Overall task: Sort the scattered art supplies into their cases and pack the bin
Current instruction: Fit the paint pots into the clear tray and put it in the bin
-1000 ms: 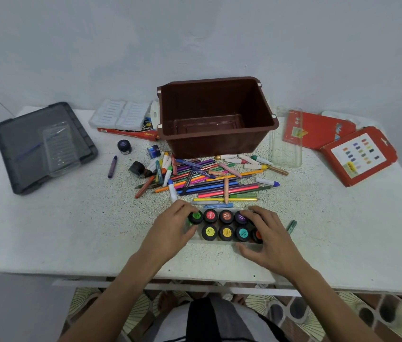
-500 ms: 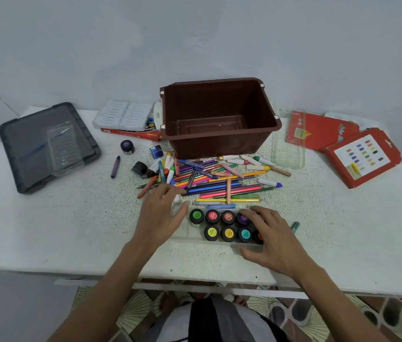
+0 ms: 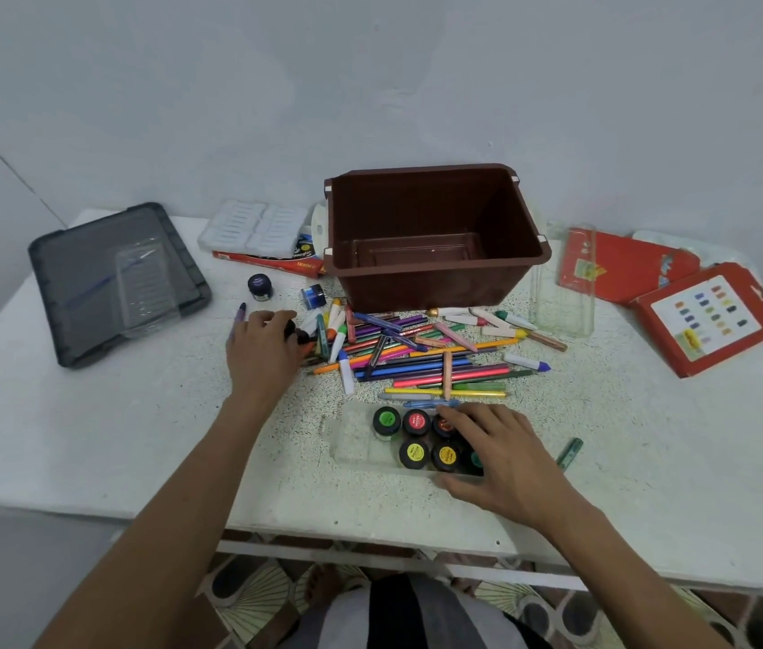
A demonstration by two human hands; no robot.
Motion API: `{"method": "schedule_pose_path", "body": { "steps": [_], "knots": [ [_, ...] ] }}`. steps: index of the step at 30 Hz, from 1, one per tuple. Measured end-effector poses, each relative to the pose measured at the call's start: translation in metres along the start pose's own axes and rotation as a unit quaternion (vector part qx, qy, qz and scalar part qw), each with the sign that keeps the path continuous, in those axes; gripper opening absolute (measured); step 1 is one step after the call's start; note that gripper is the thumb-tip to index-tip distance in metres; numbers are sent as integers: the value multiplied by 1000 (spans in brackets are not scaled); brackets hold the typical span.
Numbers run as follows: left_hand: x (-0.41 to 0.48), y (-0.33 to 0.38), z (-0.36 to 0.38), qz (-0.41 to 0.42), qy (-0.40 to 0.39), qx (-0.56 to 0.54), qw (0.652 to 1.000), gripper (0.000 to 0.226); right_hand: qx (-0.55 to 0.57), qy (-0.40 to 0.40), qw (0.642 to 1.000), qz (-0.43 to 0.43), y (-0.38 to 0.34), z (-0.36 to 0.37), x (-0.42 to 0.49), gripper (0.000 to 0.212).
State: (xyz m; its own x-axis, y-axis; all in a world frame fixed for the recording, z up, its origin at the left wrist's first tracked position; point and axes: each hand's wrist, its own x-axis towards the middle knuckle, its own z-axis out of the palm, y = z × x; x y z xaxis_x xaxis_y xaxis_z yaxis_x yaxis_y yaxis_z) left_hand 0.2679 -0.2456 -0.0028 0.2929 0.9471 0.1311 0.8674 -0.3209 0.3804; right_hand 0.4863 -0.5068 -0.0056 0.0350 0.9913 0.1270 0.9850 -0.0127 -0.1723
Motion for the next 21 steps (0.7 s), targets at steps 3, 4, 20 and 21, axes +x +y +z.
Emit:
{"method": "schedule_pose_path", "body": {
  "steps": [3, 4, 20, 21],
  "knots": [
    [2, -1, -5, -2, -6, 3, 1000, 41, 4, -1, 1000, 2, 0, 1, 0, 76],
    [0, 0, -8, -6, 2, -13, 1000, 38, 5, -2, 1000, 3, 0, 1, 0, 76],
    [-93, 32, -49, 133, -172, -258, 941, 30, 15, -16, 1000, 9, 2, 0, 1, 75],
    [-97, 30, -48, 143, -183, -251, 940, 30, 14, -17, 1000, 9, 2, 0, 0, 75]
  ]
}}
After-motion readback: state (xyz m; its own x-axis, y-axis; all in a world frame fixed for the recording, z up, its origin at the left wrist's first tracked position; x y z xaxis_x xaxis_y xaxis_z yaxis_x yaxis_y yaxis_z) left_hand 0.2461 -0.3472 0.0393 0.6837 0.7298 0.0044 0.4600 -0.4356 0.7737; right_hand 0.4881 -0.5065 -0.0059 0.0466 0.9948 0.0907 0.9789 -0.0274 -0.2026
